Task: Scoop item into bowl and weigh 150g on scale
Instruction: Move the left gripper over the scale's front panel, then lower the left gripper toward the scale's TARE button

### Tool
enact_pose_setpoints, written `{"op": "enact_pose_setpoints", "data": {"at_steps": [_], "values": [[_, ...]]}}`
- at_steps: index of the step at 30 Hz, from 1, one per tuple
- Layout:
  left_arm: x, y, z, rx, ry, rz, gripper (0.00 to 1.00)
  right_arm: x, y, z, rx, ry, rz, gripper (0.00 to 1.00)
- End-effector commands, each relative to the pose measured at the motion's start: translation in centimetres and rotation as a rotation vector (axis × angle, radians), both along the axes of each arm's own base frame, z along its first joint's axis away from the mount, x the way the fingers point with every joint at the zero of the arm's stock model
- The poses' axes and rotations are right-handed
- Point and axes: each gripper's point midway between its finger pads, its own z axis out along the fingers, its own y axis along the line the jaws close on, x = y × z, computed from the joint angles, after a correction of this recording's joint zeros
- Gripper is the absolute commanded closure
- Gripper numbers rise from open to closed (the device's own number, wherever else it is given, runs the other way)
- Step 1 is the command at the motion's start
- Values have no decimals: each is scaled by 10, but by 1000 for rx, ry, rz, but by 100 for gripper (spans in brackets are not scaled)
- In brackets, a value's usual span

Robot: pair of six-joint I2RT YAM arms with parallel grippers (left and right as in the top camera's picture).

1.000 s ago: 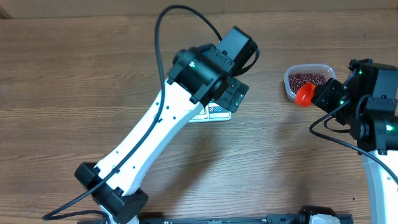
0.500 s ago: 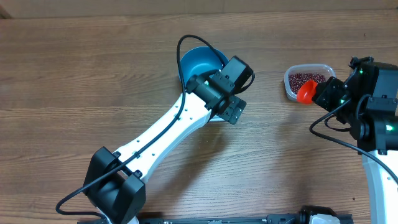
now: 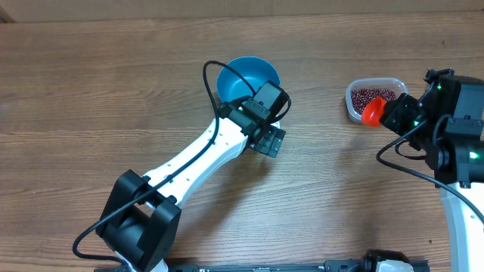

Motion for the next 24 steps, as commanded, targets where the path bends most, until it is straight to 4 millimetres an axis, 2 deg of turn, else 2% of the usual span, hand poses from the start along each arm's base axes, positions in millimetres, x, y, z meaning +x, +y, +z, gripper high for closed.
{"op": "enact_pose_setpoints", "data": {"at_steps": [1,2,4,8,13,14,18,24], "values": [[-1,2,3,-47,-12,64,8,3,-2,14,-10,-40,-1,96],[-1,2,1,-48,-12,68,10,4,-2,14,-9,-39,0,96],[-1,2,-3,-50,-8,76,23,4,-1,13,-7,-37,2,96],[0,2,-7,-50,-7,81,63,4,-1,12,-4,-34,5,96],[6,-3,-5,-73,-34,80,93,5,-1,11,-4,-31,5,96],[7,-4,-4,-78,-39,80,96,5,-1,11,-4,-31,5,96],[10,-7,-2,-88,-54,74,96,5,-1,11,-4,-31,5,96],[14,-11,-1,-50,-90,-65,95,5,-1,11,-4,-31,5,96]]}}
